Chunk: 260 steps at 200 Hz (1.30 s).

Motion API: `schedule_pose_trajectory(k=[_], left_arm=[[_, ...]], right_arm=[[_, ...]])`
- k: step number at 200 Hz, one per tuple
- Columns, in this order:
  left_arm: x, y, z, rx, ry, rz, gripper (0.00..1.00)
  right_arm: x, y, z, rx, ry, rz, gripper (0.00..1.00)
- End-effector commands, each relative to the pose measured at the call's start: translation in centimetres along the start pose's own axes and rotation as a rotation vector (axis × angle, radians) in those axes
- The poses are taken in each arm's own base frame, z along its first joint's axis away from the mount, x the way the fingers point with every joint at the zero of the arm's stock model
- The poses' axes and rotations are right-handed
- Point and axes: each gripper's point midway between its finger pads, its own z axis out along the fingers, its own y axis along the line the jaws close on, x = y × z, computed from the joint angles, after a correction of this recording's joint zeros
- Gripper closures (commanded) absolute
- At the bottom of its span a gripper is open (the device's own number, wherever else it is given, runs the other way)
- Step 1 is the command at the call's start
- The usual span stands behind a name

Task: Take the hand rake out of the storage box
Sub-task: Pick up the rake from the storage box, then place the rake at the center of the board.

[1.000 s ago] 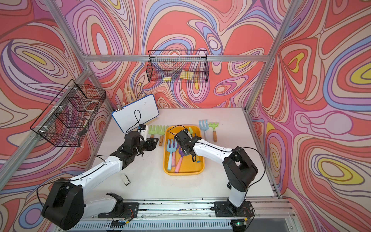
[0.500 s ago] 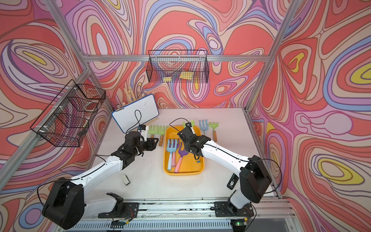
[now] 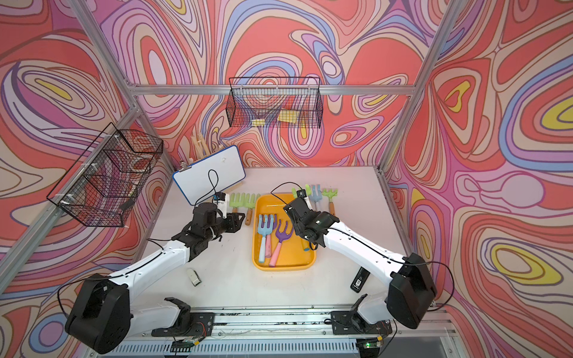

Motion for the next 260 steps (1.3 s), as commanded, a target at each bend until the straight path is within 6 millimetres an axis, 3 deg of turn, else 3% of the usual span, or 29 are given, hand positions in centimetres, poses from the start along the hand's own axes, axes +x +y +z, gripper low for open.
schedule_pose_trajectory(k=[1, 87, 168, 214, 260], left_arm=[[-0.5, -0.3, 0.2, 0.004, -0.001, 0.017, 0.46], [-0.5, -0.3, 0.2, 0.005, 0.003, 0.016, 0.46], [-0.5, -0.6, 0.5, 0.015, 0.015, 0.024, 0.46], [-0.8, -1.0, 0.1, 0.028, 0.021, 0.032, 0.46], [-0.7, -1.1, 0.4, 0.036, 0.03, 0.032, 0.46]], right_arm=[[1.3, -2.4, 0.1, 0.02, 0.024, 0.061, 0.84], [2.7, -8.9, 2.8, 0.073, 0.139, 0.121, 0.84], [0.8, -14.2, 8.1, 0.157, 0.226, 0.158, 0.86], [-0.6, -17.9, 9.9, 0.178, 0.236, 0.217, 0.85], [-0.6, -19.8, 12.2, 0.191, 0.268, 0.235, 0.85]])
